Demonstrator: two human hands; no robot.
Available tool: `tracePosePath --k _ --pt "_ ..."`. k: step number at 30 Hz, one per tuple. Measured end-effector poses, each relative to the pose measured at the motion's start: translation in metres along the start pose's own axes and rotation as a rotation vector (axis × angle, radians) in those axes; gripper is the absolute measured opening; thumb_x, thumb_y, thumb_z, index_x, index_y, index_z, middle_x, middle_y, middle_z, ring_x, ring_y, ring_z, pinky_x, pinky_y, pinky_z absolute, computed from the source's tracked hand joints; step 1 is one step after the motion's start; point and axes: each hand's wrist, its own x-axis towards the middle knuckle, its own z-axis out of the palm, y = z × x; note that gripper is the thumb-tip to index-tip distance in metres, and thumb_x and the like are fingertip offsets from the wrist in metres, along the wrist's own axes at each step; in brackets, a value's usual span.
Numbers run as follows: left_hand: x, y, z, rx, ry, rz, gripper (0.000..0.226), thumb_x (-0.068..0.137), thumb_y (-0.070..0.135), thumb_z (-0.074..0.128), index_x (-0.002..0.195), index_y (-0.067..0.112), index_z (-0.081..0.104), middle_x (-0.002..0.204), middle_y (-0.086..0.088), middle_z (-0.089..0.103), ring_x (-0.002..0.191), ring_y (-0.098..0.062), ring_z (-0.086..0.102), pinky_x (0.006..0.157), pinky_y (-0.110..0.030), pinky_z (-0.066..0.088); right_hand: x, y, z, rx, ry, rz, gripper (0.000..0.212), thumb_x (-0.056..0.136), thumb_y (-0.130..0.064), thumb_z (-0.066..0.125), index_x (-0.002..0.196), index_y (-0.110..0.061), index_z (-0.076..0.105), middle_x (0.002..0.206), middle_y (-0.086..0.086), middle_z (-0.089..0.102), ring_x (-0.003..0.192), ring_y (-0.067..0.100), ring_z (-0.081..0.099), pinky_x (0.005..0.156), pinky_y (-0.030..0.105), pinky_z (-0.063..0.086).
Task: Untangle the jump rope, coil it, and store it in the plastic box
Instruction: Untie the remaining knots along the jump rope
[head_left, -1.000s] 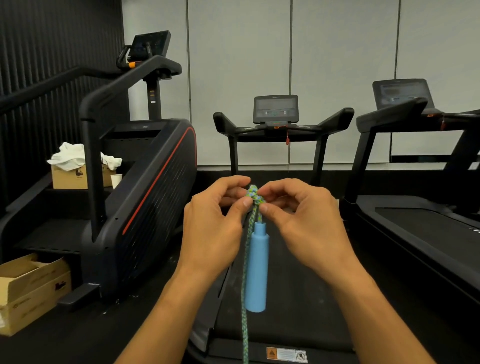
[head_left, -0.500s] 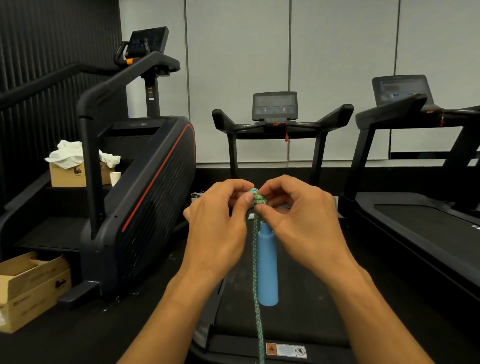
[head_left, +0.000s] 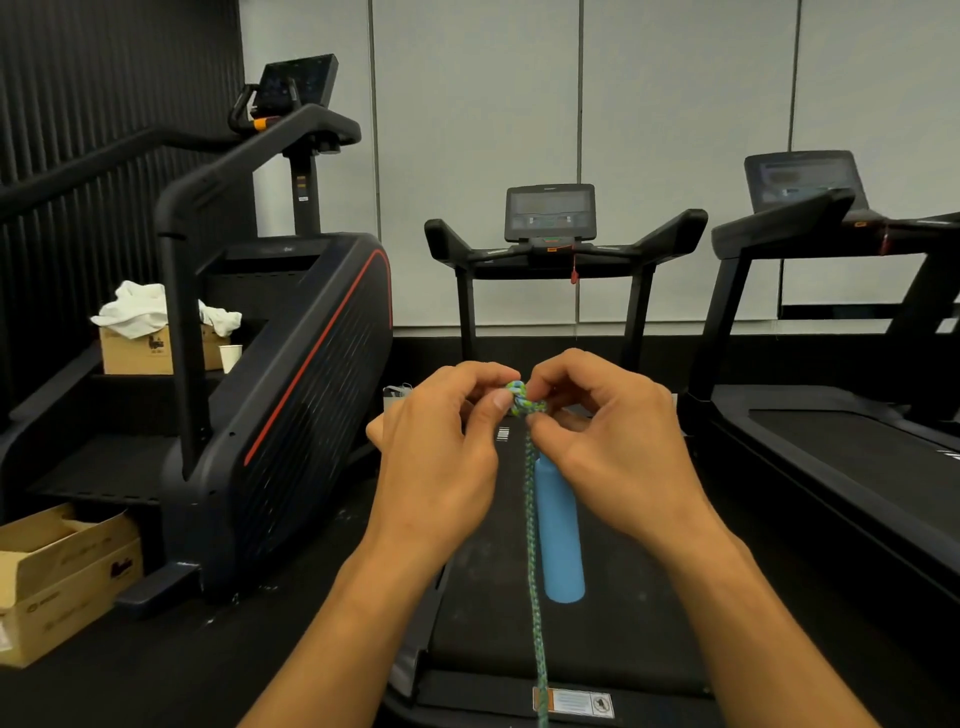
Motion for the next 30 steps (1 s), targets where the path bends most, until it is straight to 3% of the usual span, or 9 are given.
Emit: tracePosePath --k 3,7,11,14,23,26,30 --pt "-0.001 0.001 0.0 0.018 0.034 0.023 0.016 0.094 0.034 0.058 0.102 0.043 0.067 0.093 0.017 0.069 0.093 -0.002 0.064 0.09 -0.052 0.05 0.0 -0.001 0.002 0.024 0.028 -0.011 0.022 0.08 -0.001 0.072 0.091 -0.019 0.067 0.085 -0.01 0.067 0.083 0.01 0.067 0.072 0.028 0.057" --pt "-0.001 0.0 0.001 0.042 0.036 0.032 0.026 0.097 0.025 0.059 0.093 0.05 0.058 0.1 0.015 0.062 0.099 -0.002 0.06 0.094 -0.049 0.048 -0.002 -0.003 0.003 -0.018 -0.022 -0.047 0.019 0.082 -0.009 0.075 0.098 -0.017 0.068 0.087 -0.01 0.067 0.083 0.009 0.067 0.073 0.028 0.058" --pt "0.001 -0.007 0.003 -0.026 -0.013 -0.032 0.01 0.098 0.024 0.058 0.099 0.028 0.068 0.093 0.013 0.069 0.09 0.0 0.066 0.084 -0.037 0.056 -0.001 -0.003 0.003 -0.093 -0.002 0.007 0.012 0.081 -0.017 0.079 0.09 -0.021 0.072 0.079 -0.013 0.069 0.078 0.004 0.067 0.07 0.022 0.056" --pt "0.001 -0.007 0.002 -0.051 -0.011 -0.04 0.011 0.098 0.023 0.059 0.1 0.024 0.07 0.088 0.013 0.071 0.086 0.002 0.068 0.081 -0.032 0.059 -0.001 -0.004 0.003 -0.111 -0.018 0.03 0.012 0.081 -0.019 0.079 0.089 -0.023 0.071 0.078 -0.014 0.067 0.078 0.004 0.065 0.07 0.018 0.054" --pt "0.002 -0.006 0.004 -0.104 -0.077 -0.061 0.011 0.097 0.024 0.061 0.102 0.024 0.07 0.093 0.011 0.071 0.089 -0.002 0.068 0.08 -0.032 0.059 -0.001 0.0 0.0 -0.101 -0.04 0.028 0.018 0.079 -0.009 0.078 0.085 -0.021 0.066 0.082 -0.011 0.064 0.078 0.008 0.062 0.07 0.022 0.052" --pt "0.002 -0.008 0.006 -0.069 -0.083 -0.058 0.011 0.098 0.025 0.058 0.101 0.025 0.069 0.095 0.01 0.07 0.089 0.0 0.066 0.078 -0.022 0.055 -0.001 0.0 0.0 -0.107 -0.077 -0.003 0.018 0.081 -0.006 0.076 0.086 -0.02 0.064 0.084 -0.01 0.061 0.08 0.009 0.06 0.071 0.024 0.051" --pt "0.001 -0.009 0.006 -0.093 -0.132 -0.098 0.014 0.101 0.027 0.052 0.101 0.024 0.066 0.093 0.008 0.069 0.086 -0.002 0.066 0.075 -0.02 0.054 -0.001 -0.001 0.001 -0.109 -0.12 -0.031 0.019 0.083 -0.002 0.072 0.086 -0.018 0.062 0.088 -0.009 0.058 0.083 0.007 0.057 0.071 0.015 0.048"
